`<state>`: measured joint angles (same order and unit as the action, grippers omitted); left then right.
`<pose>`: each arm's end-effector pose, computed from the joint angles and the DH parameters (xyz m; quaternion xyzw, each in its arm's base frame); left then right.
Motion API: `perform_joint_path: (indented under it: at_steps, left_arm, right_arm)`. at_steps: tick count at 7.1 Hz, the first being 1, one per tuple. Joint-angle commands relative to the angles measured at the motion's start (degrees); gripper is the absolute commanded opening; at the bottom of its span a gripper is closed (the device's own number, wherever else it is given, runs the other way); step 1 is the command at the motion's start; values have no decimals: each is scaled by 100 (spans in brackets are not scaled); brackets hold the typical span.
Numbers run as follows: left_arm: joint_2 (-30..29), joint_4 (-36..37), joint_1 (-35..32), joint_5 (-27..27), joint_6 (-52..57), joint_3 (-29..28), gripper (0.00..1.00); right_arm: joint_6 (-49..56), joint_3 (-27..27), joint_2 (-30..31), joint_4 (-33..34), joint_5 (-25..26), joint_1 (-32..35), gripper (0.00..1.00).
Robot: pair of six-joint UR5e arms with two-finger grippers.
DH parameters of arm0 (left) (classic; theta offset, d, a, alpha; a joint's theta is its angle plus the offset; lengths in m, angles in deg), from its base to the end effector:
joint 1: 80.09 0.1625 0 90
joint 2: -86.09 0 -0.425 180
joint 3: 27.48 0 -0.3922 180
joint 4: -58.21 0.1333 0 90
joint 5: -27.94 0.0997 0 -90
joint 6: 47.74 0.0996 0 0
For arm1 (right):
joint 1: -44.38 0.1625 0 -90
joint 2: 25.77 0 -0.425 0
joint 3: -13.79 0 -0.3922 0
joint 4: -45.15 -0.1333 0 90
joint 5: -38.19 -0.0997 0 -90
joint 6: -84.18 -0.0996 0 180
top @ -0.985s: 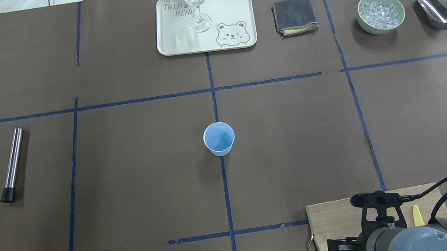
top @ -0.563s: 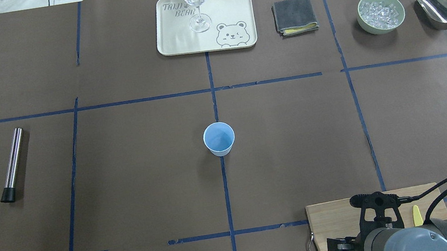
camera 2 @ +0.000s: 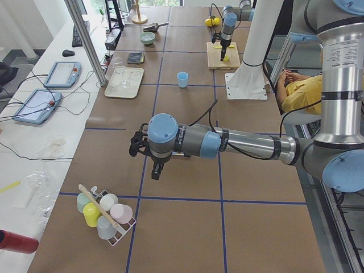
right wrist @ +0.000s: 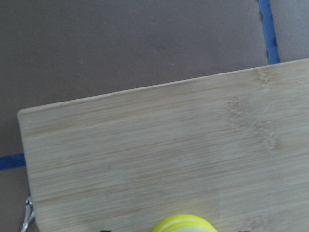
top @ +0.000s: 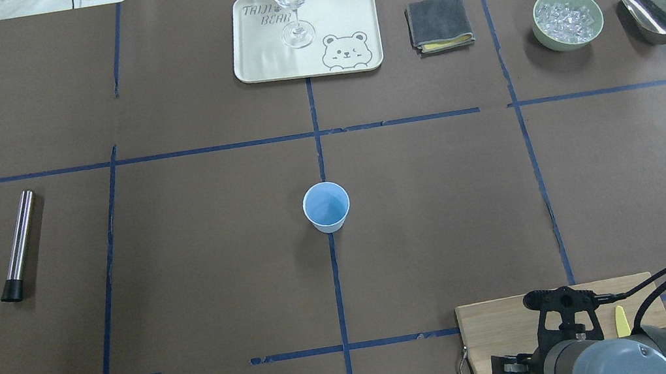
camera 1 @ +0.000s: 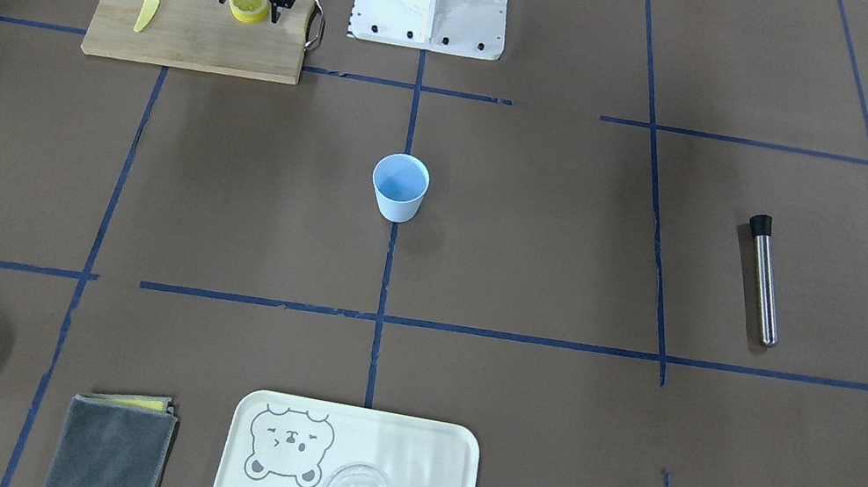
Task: Squeeze lemon into cup
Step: 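Close the right gripper on the lemon slice and lift it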
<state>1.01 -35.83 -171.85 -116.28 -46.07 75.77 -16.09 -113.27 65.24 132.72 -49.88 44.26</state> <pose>-0.0666 -0.4596 0.5646 0.1094 0.4500 0.0484 0.8850 -0.4499 -0.1357 0.3725 -0.0140 -0.3296 0.0890 0.9398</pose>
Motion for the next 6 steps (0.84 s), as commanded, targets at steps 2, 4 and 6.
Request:
perform_joint_path:
  at_steps: [2, 4, 6]
  left_arm:
    - [1, 0, 0, -1, -9, 29, 100]
    - [1, 0, 0, -1, -9, 20, 100]
    - [1, 0, 0, -140, -17, 29, 100]
  right_arm:
    - [-1, 32, 14, 6, -35, -93, 88]
    - [8, 85, 22, 6, -35, -120, 88]
    - [-10, 76, 22, 6, -70, -120, 71]
